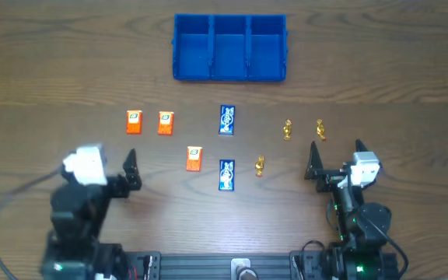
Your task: Sort Candies Into Trays
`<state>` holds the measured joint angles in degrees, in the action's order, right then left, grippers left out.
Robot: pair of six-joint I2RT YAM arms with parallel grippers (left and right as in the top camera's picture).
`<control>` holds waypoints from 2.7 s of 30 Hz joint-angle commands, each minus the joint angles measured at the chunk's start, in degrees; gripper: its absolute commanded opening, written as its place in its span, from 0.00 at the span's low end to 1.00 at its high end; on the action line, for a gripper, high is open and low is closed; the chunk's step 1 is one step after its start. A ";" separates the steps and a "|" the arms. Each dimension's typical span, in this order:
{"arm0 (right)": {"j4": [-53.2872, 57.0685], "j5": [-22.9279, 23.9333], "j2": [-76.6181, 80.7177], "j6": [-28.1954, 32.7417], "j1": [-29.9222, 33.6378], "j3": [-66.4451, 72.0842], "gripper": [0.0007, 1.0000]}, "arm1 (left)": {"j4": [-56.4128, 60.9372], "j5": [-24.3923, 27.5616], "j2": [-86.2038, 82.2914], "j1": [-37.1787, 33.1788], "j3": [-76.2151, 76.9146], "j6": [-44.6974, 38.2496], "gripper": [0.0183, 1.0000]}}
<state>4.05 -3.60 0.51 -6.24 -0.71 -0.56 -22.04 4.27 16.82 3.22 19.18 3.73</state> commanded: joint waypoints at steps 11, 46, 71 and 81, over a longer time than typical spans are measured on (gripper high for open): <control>0.37 0.50 -0.39 0.37 0.46 0.11 1.00 | -14.10 3.37 67.54 0.48 40.68 -5.20 1.00; 0.37 0.50 -0.39 0.37 0.46 0.11 1.00 | -9.38 0.20 91.73 -1.86 47.25 -6.32 0.71; 0.37 0.50 -0.39 0.37 0.46 0.11 1.00 | -10.54 0.31 91.58 -1.70 49.83 -2.58 0.30; 0.37 0.50 -0.39 0.37 0.46 0.11 1.00 | -20.59 -0.59 84.39 4.92 73.05 6.23 0.28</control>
<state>4.08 -3.22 0.36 -6.24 -0.71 -0.56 -42.46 4.27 105.08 3.68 81.52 5.69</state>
